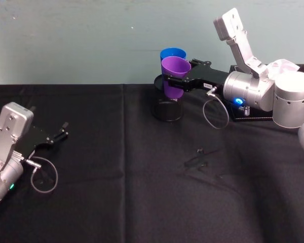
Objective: Pick up one cup with a gripper and tap it against the other cup.
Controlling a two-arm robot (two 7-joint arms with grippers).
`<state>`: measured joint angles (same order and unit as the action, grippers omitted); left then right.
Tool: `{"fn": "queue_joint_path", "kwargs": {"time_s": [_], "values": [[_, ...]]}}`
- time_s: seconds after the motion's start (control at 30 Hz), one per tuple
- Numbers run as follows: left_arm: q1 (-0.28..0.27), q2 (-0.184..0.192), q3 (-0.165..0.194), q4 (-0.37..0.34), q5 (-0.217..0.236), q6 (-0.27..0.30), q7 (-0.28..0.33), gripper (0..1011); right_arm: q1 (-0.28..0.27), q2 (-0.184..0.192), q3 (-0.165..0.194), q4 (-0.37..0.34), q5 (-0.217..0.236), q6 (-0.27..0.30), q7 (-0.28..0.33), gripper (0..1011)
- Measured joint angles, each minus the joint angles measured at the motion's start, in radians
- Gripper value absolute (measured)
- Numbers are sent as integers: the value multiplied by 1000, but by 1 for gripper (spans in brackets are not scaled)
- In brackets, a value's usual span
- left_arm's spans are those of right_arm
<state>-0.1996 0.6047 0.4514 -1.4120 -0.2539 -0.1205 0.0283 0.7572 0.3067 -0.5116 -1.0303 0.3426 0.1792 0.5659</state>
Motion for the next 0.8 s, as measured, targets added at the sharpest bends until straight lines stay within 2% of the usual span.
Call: {"fn": "queue_joint_path", "kwargs": {"time_s": [0.8], "values": [[0, 0, 0, 0, 0, 0, 0, 1000, 0, 0, 0, 0, 0, 0, 0, 718]]}}
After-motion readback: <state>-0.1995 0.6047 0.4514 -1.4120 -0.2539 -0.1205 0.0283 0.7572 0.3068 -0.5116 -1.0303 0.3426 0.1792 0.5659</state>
